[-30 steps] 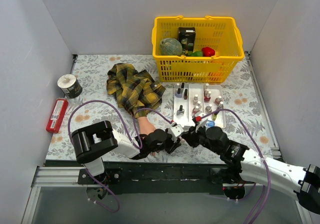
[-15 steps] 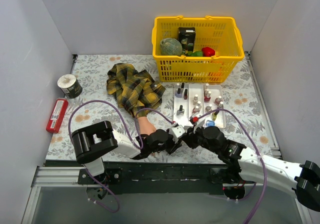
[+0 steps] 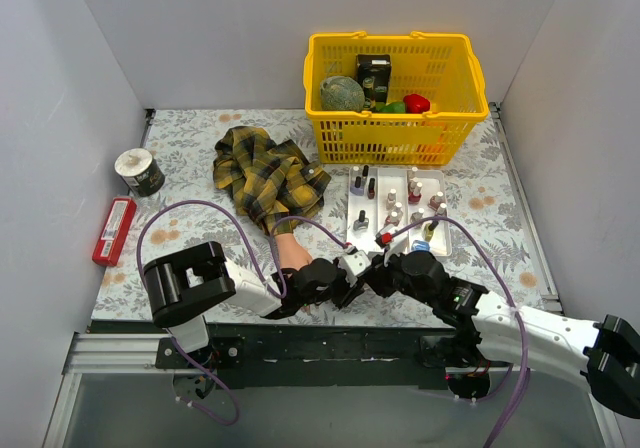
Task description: Paint the nails
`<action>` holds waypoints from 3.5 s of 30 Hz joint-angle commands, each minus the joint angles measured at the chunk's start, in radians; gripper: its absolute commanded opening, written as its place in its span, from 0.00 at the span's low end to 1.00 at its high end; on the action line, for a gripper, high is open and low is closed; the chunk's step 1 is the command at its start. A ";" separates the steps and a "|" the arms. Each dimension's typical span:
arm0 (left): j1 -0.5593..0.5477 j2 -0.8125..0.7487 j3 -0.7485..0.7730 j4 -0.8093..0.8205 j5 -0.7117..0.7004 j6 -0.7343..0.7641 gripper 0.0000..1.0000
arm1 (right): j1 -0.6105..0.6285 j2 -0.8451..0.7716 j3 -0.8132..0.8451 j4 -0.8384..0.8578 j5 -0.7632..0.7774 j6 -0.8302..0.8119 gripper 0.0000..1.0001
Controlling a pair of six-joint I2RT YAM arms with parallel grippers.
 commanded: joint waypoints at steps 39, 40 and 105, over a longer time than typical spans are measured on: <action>-0.004 0.033 -0.071 0.216 -0.025 -0.027 0.07 | 0.066 0.109 0.122 -0.090 0.111 -0.040 0.01; -0.004 0.031 -0.071 0.213 -0.026 -0.025 0.05 | 0.068 0.113 0.130 -0.093 0.117 -0.039 0.01; -0.006 -0.199 -0.144 0.161 -0.005 -0.071 0.00 | 0.089 -0.195 0.044 -0.098 0.093 0.061 0.39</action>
